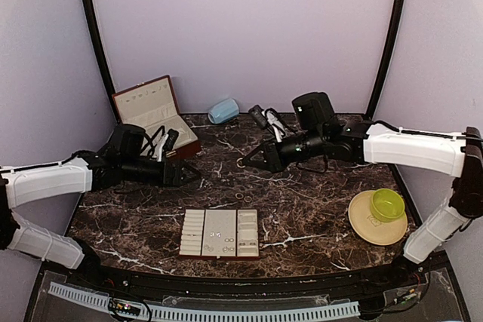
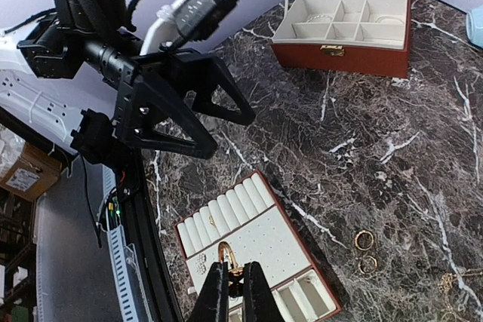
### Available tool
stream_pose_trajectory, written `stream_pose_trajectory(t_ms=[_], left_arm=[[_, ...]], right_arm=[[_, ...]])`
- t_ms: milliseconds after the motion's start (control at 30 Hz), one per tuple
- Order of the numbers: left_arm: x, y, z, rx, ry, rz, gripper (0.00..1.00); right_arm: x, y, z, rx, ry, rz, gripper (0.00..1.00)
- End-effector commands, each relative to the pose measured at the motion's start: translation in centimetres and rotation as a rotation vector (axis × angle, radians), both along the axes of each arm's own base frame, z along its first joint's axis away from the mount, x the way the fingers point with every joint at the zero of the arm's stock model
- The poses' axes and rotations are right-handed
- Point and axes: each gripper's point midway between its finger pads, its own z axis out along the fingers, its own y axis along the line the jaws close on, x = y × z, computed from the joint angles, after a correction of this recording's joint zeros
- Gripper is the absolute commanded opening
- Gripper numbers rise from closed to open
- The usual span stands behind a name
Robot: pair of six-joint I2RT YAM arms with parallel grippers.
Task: Organize the mixed jewelry
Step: Position the compartment layer at the center of the board.
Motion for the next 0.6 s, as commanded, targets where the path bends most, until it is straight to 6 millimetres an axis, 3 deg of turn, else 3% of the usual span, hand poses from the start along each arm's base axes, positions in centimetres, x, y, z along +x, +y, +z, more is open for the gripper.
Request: stream_pose_trajectory(t_ms=[0, 367, 567], left_arm=[[-4.3, 1.9, -5.9, 0.066, 0.273, 0.013, 0.87], [-5.8, 2.0, -10.2, 0.088, 0.409, -0.002, 0.85], [-5.5, 2.1, -11.3, 0.126, 0.407, -0.002, 0.84]], right_arm=[[-1.1, 2.2, -0.5, -0.061, -0.071, 0.044, 0.02], [-4.1, 6.8, -3.1, -0.108, -0.082, 0.134, 0.02], [-4.8, 7.6, -3.4, -0.101, -0.065, 0.154, 0.02]])
